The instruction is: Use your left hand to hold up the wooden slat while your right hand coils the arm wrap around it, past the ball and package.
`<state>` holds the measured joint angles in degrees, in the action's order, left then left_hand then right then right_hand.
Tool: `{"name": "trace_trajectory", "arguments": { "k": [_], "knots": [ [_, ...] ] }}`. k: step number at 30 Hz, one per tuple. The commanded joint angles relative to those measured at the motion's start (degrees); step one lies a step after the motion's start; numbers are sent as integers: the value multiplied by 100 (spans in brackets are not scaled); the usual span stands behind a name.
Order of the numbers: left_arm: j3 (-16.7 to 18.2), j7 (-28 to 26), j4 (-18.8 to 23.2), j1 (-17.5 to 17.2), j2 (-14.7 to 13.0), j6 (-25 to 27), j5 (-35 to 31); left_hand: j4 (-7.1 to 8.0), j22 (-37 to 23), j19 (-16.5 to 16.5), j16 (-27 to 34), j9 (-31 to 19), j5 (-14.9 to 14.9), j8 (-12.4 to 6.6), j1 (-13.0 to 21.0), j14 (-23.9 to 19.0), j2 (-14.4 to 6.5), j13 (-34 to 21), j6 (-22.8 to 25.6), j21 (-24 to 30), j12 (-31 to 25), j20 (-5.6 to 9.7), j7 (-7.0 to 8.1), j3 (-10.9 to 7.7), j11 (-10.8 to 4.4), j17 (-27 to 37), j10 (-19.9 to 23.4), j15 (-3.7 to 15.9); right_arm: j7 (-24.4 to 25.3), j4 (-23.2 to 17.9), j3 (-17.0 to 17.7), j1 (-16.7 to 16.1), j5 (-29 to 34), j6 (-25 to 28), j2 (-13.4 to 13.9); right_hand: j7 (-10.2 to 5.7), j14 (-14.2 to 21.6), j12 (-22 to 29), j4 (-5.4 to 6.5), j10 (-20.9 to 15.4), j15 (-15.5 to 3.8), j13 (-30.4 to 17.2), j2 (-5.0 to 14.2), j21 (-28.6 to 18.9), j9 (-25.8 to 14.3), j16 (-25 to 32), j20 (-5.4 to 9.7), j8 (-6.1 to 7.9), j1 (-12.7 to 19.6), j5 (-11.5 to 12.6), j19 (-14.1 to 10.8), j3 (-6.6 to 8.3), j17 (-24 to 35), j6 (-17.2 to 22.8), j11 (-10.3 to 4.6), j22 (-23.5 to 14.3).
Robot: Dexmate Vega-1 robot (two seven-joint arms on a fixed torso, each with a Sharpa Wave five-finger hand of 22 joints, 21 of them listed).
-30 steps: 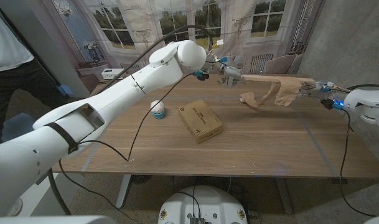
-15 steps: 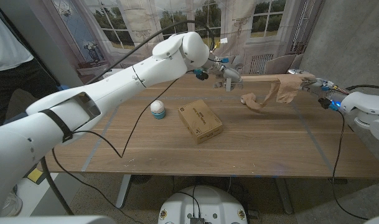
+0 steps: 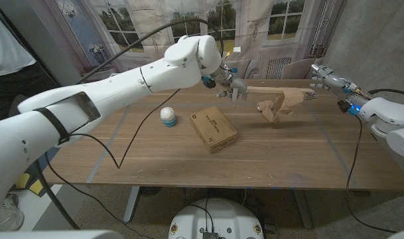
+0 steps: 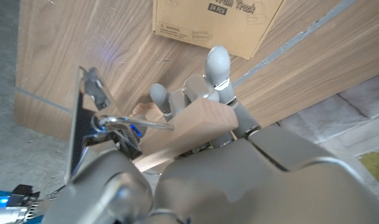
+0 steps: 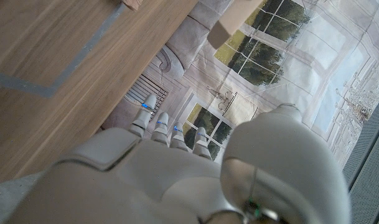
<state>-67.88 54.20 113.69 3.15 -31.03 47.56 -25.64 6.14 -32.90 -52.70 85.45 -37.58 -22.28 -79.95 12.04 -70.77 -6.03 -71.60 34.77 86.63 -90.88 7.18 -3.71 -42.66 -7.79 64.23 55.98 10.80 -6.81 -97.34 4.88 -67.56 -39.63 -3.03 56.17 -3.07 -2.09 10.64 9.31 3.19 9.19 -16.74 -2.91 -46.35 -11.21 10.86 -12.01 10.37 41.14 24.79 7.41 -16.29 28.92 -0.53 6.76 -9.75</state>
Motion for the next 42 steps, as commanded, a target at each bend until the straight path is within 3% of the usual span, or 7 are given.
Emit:
{"name": "trace_trajectory", "arguments": {
  "k": [1, 9, 20, 30, 42],
  "knots": [
    [-529, 222, -19, 446, -7, 559, -103, 322, -3, -29, 184, -19, 44, 17, 117, -85, -257, -1, 87, 33, 5, 329, -147, -302, -5, 587, -21, 103, -67, 19, -130, 171, 19, -121, 11, -14, -39, 37, -4, 8, 24, -9, -8, 40, 6, 30, -30, 18, -31, -5, 49, -38, 3, -40, 20, -8],
    [-858, 972, -536, 908, 132, 262, 451, 326, 70, -34, 172, 5, 80, 39, 144, -52, -271, 0, 88, 35, 11, 354, -154, -303, -12, 590, -78, 101, -101, -24, -174, 225, 84, -303, -3, -10, -37, 51, -28, 0, 14, 3, -3, 74, 6, 39, -27, 24, -35, -3, 48, -48, -29, -54, 18, -10],
    [-1158, 1374, -855, 1241, 215, 150, 884, 321, 297, -54, 125, 27, 168, 82, 210, -31, -295, 4, 39, 11, 14, 357, -185, -309, 8, 564, -144, 103, -110, -140, -171, 205, 168, -482, 13, -12, -4, 78, -58, -39, -7, 23, 25, 115, 8, 65, -23, 38, -34, 3, 18, -53, -77, -55, 17, -15],
    [-1987, 2236, -1553, 1842, 602, -12, 920, 322, 364, -35, 90, 145, 200, 178, 245, 37, -324, 14, 2, 10, 45, 363, -219, -328, 34, 566, -302, 97, -169, -127, -196, 202, 197, -670, -50, -12, 16, 90, -74, -59, -16, 40, 38, 141, 9, 78, -20, 48, -43, 4, -19, -62, -116, -51, 22, -18],
    [-3031, 2219, -1542, 2299, 872, 653, 67, 324, 437, 31, -77, 205, 252, 237, 295, 101, -323, 23, -41, 25, 46, 374, -220, -348, 45, 457, -408, 99, -200, -76, -269, 278, 231, -728, -59, -18, 25, 103, -82, -85, -20, 56, 46, 164, 10, 87, -19, 60, -68, 3, -60, -77, -152, -35, 25, -20]
  ]
}}
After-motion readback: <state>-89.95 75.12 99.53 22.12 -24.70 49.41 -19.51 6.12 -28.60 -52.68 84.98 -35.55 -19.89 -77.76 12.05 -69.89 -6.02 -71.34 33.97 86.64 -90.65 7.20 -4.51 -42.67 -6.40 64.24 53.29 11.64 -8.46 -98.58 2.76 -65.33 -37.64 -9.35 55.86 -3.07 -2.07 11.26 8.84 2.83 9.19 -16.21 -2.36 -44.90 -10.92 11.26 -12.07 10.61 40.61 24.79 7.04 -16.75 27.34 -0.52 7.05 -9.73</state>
